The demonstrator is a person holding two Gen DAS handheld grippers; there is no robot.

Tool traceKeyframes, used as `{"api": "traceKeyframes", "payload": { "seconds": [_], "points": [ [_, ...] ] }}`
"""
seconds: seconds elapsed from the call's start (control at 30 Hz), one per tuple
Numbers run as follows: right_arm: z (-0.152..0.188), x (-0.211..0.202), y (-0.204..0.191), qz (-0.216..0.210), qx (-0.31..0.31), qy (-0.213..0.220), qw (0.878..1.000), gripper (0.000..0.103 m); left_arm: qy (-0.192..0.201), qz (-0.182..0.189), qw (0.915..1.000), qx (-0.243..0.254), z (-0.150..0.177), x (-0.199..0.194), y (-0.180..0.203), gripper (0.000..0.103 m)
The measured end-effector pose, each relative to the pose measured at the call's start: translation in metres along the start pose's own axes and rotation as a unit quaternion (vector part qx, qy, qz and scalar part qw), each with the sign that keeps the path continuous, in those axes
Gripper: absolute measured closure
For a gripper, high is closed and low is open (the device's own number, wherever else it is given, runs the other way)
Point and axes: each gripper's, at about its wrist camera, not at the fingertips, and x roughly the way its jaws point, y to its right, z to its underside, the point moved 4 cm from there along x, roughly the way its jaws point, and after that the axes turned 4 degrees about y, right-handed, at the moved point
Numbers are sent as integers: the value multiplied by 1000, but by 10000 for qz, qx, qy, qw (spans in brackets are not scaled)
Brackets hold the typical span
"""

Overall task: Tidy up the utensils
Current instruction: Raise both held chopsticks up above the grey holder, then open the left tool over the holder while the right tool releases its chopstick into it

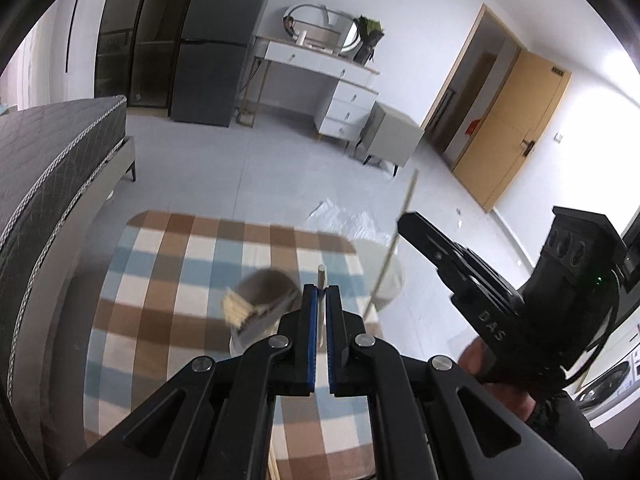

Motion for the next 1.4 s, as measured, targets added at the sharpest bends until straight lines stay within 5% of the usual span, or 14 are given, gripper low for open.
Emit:
{"api": "traceKeyframes", "payload": {
  "seconds": [0.53,0.9,1.27,1.4],
  "points": [
    [6,92,-10,19,-518,-103,9986,99,60,49,9985,-550,-33,43,-67,103],
    [32,107,-8,-3,-670,-234,9975,99,235,-37,9987,-458,-35,56,-68,103],
    [61,97,-7,-247,-930,-574,9937,97,-239,99,9982,-540,-11,64,-73,103],
    [63,80,6,-105,-572,-593,9965,82,-334,-24,9982,-500,-8,54,-71,95]
  ]
}}
